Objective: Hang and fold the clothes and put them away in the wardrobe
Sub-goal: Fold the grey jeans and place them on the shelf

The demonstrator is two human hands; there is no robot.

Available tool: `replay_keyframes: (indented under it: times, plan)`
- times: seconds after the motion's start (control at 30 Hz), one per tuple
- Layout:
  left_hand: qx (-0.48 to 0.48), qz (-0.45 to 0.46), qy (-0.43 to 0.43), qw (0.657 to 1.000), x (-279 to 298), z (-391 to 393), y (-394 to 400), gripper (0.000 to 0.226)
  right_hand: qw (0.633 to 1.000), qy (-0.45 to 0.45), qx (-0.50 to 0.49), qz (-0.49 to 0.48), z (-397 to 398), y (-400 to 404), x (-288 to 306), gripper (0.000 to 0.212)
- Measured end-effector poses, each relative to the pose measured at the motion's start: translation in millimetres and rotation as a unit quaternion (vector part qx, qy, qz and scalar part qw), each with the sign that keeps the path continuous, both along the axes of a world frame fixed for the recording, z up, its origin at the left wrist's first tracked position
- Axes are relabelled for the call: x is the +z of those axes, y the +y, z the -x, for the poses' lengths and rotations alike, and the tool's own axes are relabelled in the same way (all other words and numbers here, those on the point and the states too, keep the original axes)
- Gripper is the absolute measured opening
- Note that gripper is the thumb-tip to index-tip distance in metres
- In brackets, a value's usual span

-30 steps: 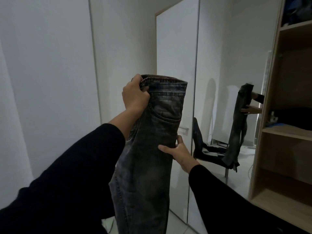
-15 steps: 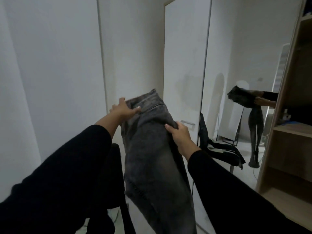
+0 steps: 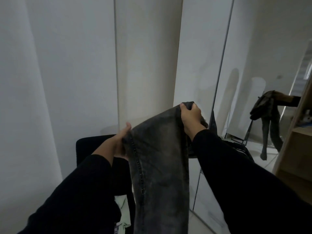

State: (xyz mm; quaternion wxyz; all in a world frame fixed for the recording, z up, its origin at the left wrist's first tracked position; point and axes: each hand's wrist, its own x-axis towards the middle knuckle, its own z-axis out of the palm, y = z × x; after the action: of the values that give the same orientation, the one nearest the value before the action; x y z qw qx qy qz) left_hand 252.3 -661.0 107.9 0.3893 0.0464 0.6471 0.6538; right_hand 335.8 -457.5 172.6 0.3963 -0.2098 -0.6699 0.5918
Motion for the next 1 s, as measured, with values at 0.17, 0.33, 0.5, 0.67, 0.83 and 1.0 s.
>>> replay_keyframes:
  times: [0.17,0.33,0.5,0.67,0.83,1.0]
  plan:
    - [-0.041,-0.210,0.071,0.974,13.6,-4.7,1.5,0.088,0.999,0.005,-0.033,0.037,-2.8,4.0,2.5,0.016]
    - [0.006,-0.143,0.190,0.971,39.1,-8.3,13.4,0.031,0.999,0.018,-0.003,0.046,-13.2,14.2,6.0,0.039]
    - [0.070,-0.168,0.238,0.954,72.0,-28.5,31.5,0.023,0.984,0.038,0.123,0.125,-22.2,21.9,-8.0,0.080]
    - [0.096,-0.198,0.238,0.946,94.5,-36.8,43.9,0.019,0.963,0.041,0.171,0.202,-26.6,14.2,-43.8,0.090]
    - [0.161,-0.224,0.195,0.941,104.5,-25.8,35.0,0.024,0.907,-0.137,0.354,0.183,-46.7,9.4,-67.1,0.076]
    - [0.141,-0.267,0.177,0.937,97.9,-10.4,22.4,0.061,0.935,-0.076,0.313,0.149,-36.2,3.8,-31.3,0.078]
